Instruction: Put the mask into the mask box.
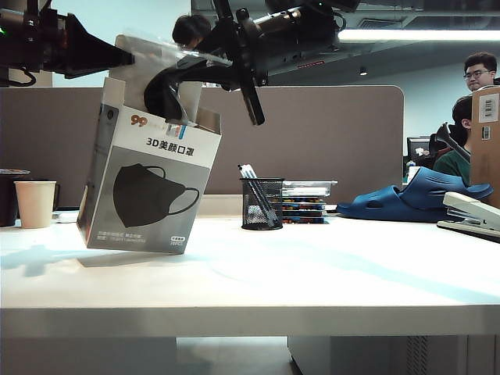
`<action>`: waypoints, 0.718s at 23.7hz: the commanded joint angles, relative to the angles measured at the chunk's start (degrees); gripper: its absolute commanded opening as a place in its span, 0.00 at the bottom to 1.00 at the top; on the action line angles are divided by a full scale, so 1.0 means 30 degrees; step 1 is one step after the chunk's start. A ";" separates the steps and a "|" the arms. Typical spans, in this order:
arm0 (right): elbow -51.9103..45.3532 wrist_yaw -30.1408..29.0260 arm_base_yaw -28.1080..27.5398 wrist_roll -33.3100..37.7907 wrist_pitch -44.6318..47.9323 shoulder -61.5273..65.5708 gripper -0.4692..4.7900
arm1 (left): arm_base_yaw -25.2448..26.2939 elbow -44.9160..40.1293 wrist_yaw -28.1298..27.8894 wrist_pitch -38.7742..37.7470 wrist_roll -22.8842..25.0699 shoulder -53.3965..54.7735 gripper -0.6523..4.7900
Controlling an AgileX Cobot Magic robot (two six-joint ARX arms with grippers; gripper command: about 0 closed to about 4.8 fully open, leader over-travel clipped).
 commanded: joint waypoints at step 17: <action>0.0138 -0.0546 -0.0299 0.2863 0.3453 -0.0022 0.81 | 0.0007 0.0073 0.0495 0.0823 -0.1421 -0.0066 0.11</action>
